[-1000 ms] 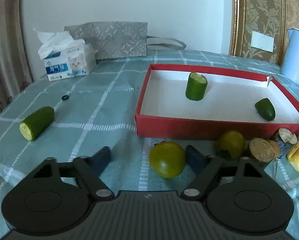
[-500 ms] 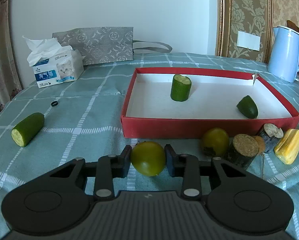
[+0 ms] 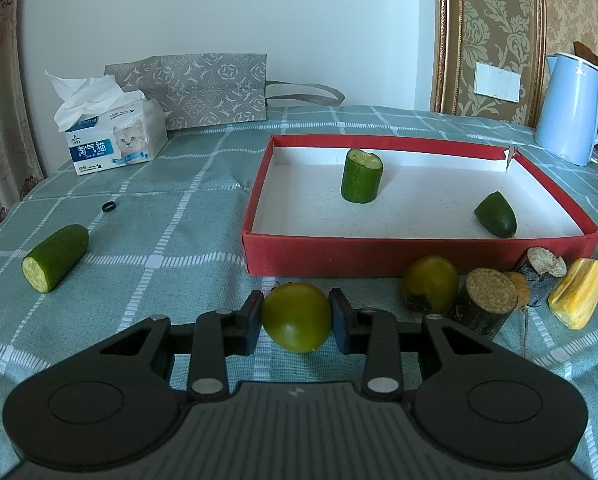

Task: Organize fruits
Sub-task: 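Carry the green tomato into the tray and open the left gripper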

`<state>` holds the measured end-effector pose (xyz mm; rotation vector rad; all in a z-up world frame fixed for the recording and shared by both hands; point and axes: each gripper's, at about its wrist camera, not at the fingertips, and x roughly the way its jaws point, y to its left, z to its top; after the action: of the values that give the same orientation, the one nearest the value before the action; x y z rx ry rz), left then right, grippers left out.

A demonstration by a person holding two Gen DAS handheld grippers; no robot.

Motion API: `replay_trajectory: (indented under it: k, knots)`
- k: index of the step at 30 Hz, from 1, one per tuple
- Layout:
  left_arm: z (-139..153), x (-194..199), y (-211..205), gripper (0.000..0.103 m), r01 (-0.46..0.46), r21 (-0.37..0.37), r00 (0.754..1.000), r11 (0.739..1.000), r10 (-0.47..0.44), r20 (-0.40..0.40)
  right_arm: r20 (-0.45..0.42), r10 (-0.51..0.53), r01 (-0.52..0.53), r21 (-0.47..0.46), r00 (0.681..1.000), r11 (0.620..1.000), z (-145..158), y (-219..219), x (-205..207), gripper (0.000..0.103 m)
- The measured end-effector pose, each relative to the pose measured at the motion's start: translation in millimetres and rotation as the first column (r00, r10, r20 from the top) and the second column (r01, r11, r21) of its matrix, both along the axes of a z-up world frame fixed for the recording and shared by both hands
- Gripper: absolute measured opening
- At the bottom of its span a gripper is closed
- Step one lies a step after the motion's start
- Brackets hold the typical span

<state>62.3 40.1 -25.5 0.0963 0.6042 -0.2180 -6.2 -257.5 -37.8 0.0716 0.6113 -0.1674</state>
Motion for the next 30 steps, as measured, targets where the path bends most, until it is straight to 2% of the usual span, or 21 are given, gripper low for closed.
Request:
replay_trajectory:
  k: [3,5,6,30]
  knots:
    - [0.0,0.0,-0.1,0.034,0.0,0.0,1.0,1.0,0.0,0.0,0.007,0.008,-0.008,0.009,1.0,1.0,0.9,-0.5,-1.1,0.059]
    - [0.0,0.0,0.0,0.034,0.0,0.0,1.0,1.0,0.0,0.0,0.013,-0.005,0.005,0.004,1.0,1.0,1.6,-1.3,-1.5,0.042]
    - [0.0,0.0,-0.1,0.034,0.0,0.0,1.0,1.0,0.0,0.0,0.018,-0.003,0.003,0.009,1.0,1.0,1.7,-1.7,-2.7,0.041]
    - [2.6,-5.3,3.1,0.034,-0.02,0.001,1.0,1.0,0.02,0.018,0.014,0.0,0.0,-0.008,1.0,1.0,1.1,-0.5,-2.6,0.041]
